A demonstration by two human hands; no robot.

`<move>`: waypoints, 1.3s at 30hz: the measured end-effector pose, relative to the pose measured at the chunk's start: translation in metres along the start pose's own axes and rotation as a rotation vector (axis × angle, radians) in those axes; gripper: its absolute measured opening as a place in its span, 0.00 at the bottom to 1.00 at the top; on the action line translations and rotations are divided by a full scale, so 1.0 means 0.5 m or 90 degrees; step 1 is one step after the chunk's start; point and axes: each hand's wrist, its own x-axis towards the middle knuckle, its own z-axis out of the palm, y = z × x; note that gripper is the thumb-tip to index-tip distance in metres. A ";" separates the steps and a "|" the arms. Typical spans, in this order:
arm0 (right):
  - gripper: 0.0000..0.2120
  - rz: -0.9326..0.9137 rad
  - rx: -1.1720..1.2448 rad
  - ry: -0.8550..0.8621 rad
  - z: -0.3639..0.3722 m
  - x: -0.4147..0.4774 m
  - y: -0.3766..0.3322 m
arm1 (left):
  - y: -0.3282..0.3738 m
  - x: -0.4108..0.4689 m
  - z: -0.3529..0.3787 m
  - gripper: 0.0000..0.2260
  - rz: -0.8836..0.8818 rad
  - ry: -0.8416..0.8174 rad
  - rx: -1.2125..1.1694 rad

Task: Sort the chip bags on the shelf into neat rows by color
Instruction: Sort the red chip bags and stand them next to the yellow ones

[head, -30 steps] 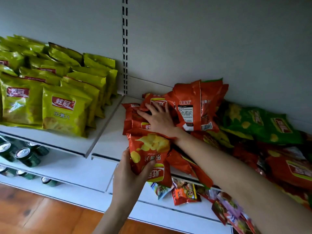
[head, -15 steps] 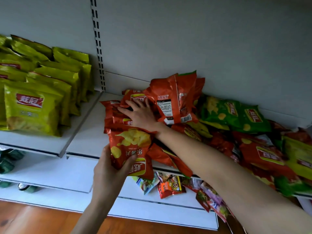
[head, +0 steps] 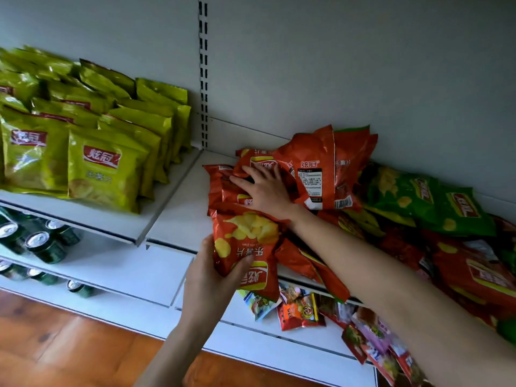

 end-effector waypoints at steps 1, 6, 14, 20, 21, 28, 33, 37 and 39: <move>0.33 0.003 0.009 0.000 0.000 0.000 -0.001 | -0.001 0.000 -0.004 0.22 -0.005 0.004 -0.011; 0.32 0.017 0.025 -0.015 -0.005 0.002 -0.008 | -0.007 0.003 -0.025 0.21 -0.022 0.038 -0.038; 0.33 -0.011 -0.013 -0.004 -0.009 0.008 -0.030 | -0.019 0.009 -0.087 0.18 -0.013 0.090 -0.038; 0.37 0.026 0.003 0.018 -0.020 0.015 -0.045 | -0.039 0.049 -0.162 0.19 0.002 0.053 -0.037; 0.39 0.034 -0.001 0.015 -0.022 0.015 -0.051 | -0.041 0.057 -0.175 0.20 0.006 0.038 -0.033; 0.26 0.127 0.144 0.069 -0.041 0.020 -0.089 | -0.051 0.119 -0.260 0.19 0.026 -0.059 -0.037; 0.26 0.287 0.400 0.149 -0.060 0.006 -0.108 | -0.049 0.139 -0.299 0.20 0.041 -0.115 -0.044; 0.16 0.299 0.492 0.214 -0.085 -0.011 -0.125 | -0.044 0.146 -0.317 0.22 0.058 -0.149 -0.068; 0.13 0.304 0.495 0.257 -0.106 -0.020 -0.140 | -0.036 0.146 -0.325 0.24 0.057 -0.165 -0.107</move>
